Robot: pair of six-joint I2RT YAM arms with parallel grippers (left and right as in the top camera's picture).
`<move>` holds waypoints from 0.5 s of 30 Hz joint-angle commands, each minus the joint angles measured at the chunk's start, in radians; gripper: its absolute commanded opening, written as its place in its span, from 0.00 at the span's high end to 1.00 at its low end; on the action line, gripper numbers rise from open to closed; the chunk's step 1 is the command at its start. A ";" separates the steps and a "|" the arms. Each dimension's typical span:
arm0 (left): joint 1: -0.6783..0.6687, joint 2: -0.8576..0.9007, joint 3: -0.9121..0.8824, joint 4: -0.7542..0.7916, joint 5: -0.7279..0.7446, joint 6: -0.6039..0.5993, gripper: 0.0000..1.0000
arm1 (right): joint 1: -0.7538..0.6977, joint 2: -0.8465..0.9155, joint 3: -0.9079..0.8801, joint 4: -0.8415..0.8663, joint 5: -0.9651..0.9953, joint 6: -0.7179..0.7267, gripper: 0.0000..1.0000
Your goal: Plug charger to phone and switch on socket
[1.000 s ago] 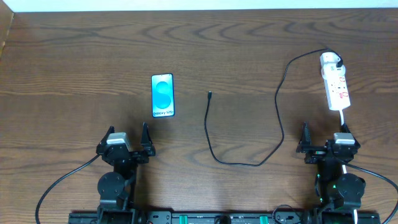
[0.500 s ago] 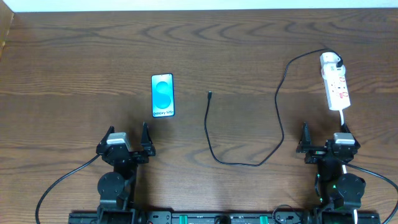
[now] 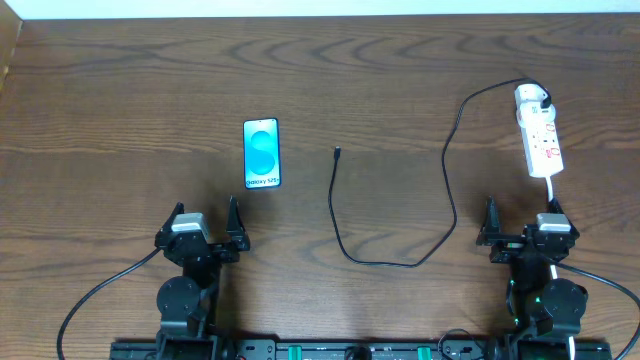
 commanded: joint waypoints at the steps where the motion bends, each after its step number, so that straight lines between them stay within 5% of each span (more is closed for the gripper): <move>1: 0.005 0.004 -0.014 -0.048 -0.007 0.009 0.06 | 0.009 -0.004 -0.004 -0.002 0.005 -0.008 0.01; 15: 0.005 0.004 -0.014 -0.044 -0.006 -0.010 0.06 | 0.009 -0.004 -0.004 -0.001 0.004 -0.008 0.01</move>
